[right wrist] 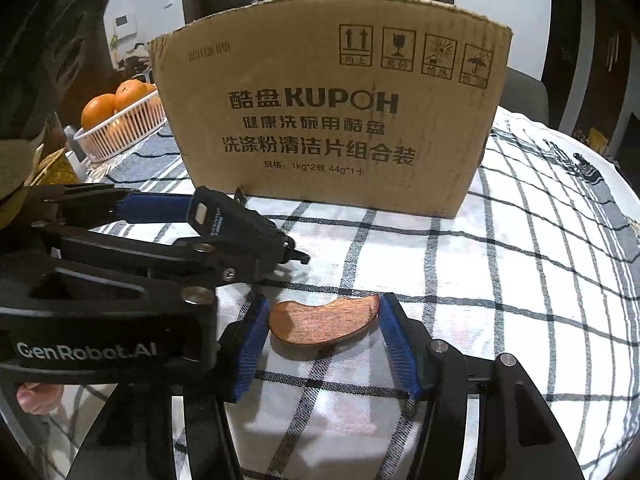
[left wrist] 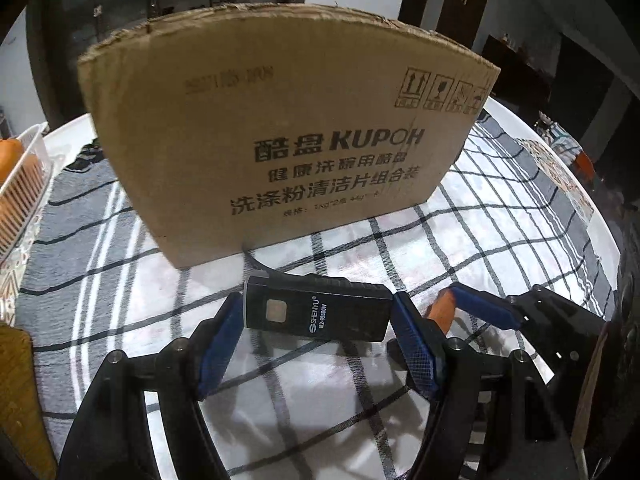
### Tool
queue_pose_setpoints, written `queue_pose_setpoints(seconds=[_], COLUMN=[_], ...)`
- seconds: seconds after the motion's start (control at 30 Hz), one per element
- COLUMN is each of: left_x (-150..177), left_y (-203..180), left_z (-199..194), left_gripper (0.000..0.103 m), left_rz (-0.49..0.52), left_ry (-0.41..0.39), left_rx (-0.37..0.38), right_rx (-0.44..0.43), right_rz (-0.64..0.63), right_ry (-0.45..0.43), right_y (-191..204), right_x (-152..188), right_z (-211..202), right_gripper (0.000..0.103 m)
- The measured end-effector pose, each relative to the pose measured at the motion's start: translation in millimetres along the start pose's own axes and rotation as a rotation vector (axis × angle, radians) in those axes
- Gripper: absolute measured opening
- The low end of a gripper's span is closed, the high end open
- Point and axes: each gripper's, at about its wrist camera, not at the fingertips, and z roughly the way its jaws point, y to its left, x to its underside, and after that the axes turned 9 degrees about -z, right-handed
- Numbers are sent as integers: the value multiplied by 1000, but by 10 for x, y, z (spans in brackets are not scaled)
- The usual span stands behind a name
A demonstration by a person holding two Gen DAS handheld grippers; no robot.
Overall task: Organize rigid objects
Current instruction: 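Grasp the black flashlight with the left tool while the right tool grasps the brown wooden piece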
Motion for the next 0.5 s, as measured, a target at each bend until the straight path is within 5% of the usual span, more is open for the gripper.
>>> queue_pose_setpoints(seconds=[0.5], left_x=[41], left_y=[19], left_z=[-316], left_gripper=[73], left_rz=[-23], left_ry=[-77], left_rx=[-45], right_rx=[73], right_rz=[30], right_ry=[-2], right_y=[-132], right_x=[30], right_z=[-239], right_gripper=[57])
